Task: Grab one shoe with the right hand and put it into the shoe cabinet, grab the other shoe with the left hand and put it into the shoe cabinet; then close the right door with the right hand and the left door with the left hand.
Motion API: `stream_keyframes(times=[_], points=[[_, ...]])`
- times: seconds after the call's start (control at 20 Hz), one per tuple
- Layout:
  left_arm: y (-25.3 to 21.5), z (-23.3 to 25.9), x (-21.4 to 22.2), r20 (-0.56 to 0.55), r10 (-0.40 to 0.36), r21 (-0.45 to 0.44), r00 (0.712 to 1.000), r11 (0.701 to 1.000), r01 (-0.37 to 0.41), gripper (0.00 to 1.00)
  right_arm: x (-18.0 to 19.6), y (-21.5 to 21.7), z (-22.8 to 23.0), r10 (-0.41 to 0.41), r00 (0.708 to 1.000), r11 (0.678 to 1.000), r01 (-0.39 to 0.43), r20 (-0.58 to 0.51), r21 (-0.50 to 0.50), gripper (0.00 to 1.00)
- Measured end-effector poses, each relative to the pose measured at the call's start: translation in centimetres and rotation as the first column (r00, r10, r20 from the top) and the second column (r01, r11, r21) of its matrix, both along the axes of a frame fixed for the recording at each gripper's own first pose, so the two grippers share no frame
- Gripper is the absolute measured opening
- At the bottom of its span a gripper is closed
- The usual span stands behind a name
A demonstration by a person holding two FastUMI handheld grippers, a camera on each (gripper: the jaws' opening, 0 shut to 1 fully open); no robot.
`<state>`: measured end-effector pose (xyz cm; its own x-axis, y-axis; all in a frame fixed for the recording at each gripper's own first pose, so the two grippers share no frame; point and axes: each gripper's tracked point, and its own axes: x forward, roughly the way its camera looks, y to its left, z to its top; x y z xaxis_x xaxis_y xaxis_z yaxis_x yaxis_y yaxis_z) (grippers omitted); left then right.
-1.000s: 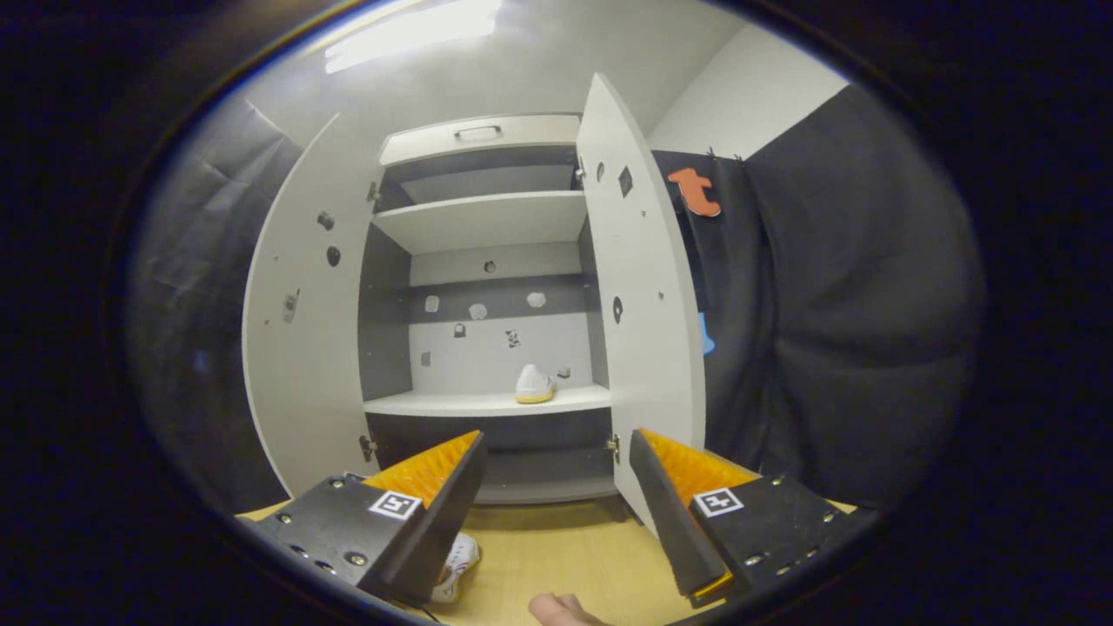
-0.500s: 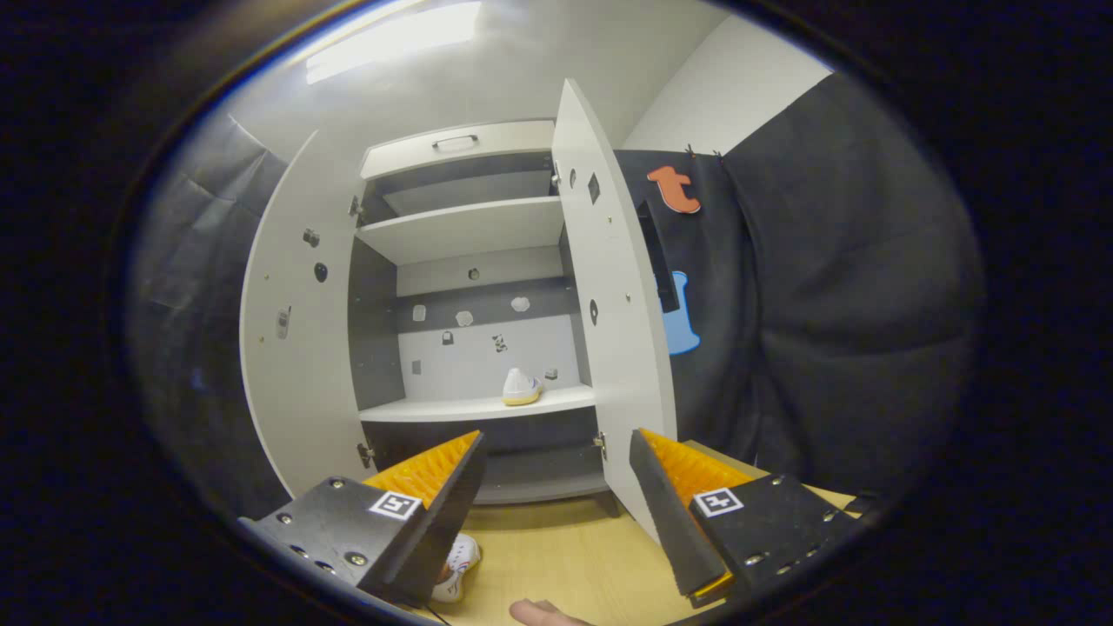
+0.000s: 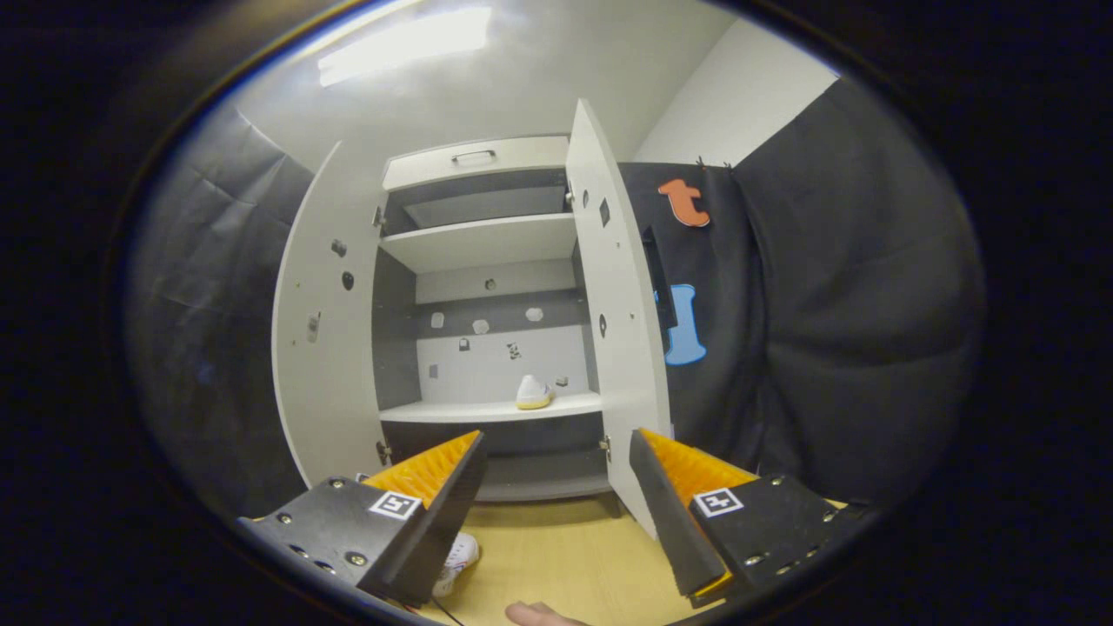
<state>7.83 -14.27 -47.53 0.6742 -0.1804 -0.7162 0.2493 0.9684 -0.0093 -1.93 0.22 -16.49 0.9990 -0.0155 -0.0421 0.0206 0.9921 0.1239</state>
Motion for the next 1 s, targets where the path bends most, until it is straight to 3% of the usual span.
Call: stream_keyframes(times=[0.5,0.6,1.0], points=[[0.5,10.6,-0.1,0.227,-0.018,0.021,0.974,1.000,0.014,0.02,-0.4,-2.2,-1.9,-0.038,0.999,0.999,0.039,-0.036,0.026,0.98],[0.2,13.3,0.4,0.246,-0.005,-0.013,0.969,1.000,0.008,0.02,-0.6,-2.2,-2.3,-0.031,0.998,0.999,0.033,-0.045,0.032,0.98],[0.4,26.3,5.0,0.394,0.047,-0.073,0.918,0.997,-0.020,0.01,-2.0,-2.5,-2.0,-0.017,0.999,1.000,0.017,-0.041,0.016,0.98]])
